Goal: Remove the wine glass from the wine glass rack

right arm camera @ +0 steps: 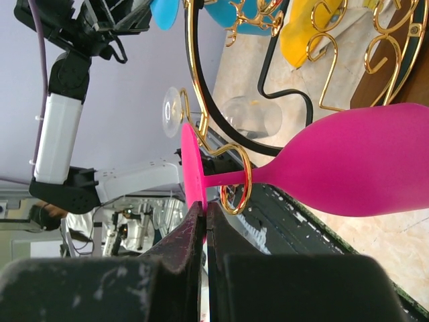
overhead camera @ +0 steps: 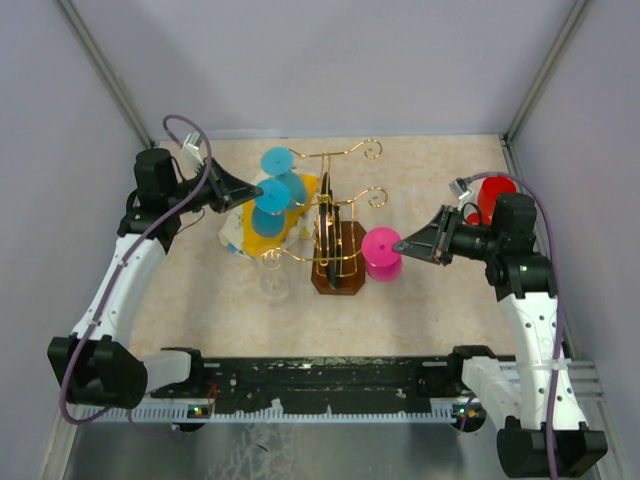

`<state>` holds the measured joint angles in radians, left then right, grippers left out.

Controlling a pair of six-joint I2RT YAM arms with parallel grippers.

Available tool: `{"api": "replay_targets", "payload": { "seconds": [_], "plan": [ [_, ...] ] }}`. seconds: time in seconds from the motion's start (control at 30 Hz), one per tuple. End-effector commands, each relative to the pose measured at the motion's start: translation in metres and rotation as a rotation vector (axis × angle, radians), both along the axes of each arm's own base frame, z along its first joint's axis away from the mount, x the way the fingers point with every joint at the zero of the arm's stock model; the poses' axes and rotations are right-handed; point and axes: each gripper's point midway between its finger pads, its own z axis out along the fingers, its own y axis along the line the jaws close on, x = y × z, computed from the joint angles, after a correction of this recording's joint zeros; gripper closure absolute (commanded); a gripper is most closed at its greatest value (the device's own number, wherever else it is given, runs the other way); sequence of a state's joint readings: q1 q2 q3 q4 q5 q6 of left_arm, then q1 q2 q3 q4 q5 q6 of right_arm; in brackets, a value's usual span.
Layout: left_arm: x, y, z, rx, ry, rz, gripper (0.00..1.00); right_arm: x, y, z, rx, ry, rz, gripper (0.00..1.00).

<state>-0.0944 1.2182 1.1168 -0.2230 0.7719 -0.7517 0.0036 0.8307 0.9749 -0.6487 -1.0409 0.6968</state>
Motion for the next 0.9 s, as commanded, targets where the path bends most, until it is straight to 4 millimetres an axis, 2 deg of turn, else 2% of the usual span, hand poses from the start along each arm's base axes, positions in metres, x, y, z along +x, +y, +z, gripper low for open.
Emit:
{"api": "replay_targets", "payload": {
  "seconds": [0.0,0.4,0.73,0.87],
  "plan": [
    [0.010,0.003,0.019,-0.033,-0.088,0.030,1.00,-0.001,0.001,0.013,0.016,-0.074,0.010,1.00],
    [0.011,-0.012,0.009,-0.102,-0.050,-0.009,1.00,0.001,0.002,0.016,0.033,-0.085,0.014,1.00],
    [0.016,-0.032,0.016,-0.135,-0.063,-0.034,1.00,0.001,0.002,0.019,0.039,-0.093,0.017,1.00],
    [0.015,-0.046,0.017,-0.147,-0.058,-0.070,1.00,0.001,0.003,0.020,0.040,-0.097,0.021,1.00]
  ]
}}
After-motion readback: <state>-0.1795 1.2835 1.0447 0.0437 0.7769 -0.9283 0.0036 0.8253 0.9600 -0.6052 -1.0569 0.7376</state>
